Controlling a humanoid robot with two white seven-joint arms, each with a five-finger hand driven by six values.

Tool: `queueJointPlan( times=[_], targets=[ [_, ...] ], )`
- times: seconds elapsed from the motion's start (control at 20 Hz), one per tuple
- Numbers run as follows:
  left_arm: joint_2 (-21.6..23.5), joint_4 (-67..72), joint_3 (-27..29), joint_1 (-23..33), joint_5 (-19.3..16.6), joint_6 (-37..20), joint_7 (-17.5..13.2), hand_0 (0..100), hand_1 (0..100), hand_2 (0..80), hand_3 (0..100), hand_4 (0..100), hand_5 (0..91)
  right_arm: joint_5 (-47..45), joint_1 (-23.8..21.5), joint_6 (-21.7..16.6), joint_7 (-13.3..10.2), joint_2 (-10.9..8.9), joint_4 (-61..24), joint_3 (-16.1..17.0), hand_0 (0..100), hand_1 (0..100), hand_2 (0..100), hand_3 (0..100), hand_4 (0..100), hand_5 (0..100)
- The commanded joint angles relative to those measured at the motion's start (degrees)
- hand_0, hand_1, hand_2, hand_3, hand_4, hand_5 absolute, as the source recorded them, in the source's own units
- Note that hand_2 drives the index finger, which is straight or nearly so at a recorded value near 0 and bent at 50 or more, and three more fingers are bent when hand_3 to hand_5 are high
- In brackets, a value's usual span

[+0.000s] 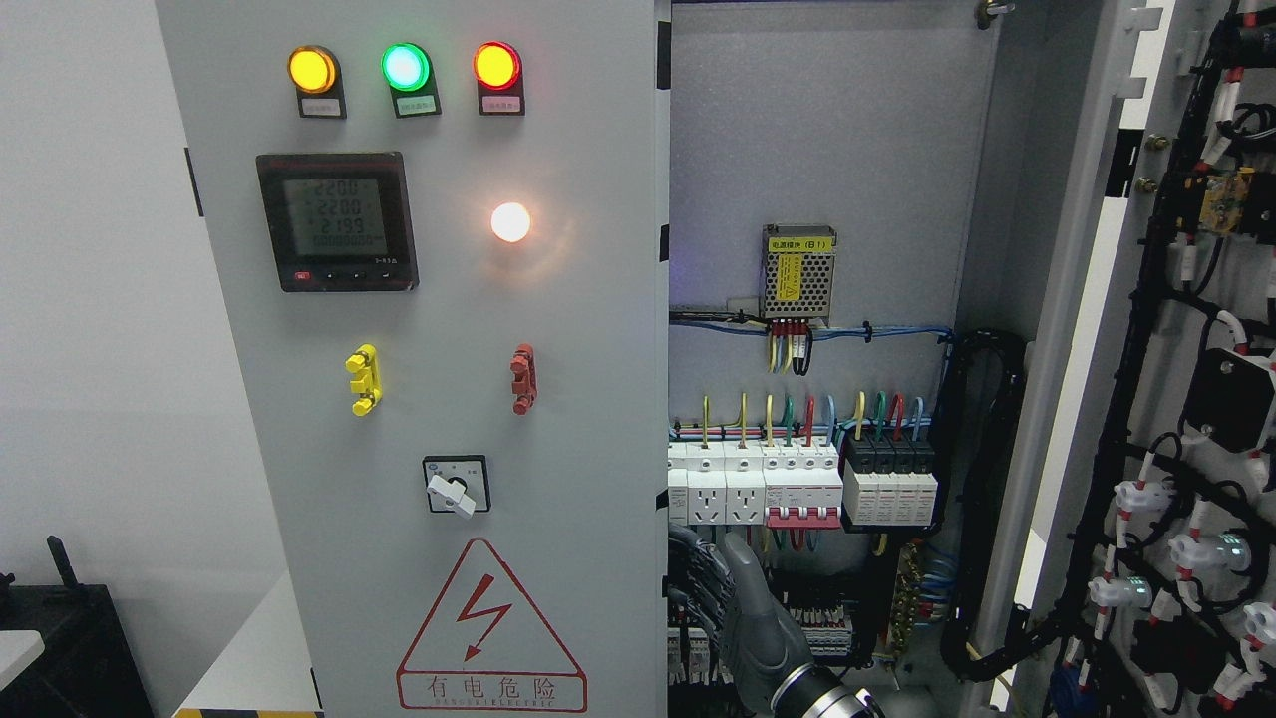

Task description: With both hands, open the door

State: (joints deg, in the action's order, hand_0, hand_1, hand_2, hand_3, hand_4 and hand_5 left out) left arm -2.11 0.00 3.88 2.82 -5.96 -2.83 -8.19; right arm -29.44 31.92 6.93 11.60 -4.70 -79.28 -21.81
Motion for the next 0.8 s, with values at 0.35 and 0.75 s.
queueJointPlan(
  times=[0.35, 0.75],
  targets=[
    [0.0, -0.8, 0.1, 0.0, 0.0, 0.1, 0.0, 0, 0, 0.0, 0, 4, 0.0, -0.3, 0.3, 1.1, 2.3, -0.31, -0.3, 0.1, 0, 0, 0, 0, 0, 0],
    [0.0, -0.8, 0.0, 0.0, 0.0, 0.1, 0.0, 0, 0, 0.0, 0, 4, 0.0, -2.5, 1.2, 1.9, 3.3, -0.4, -0.3, 0.1, 0, 0, 0, 0, 0, 0]
  ],
)
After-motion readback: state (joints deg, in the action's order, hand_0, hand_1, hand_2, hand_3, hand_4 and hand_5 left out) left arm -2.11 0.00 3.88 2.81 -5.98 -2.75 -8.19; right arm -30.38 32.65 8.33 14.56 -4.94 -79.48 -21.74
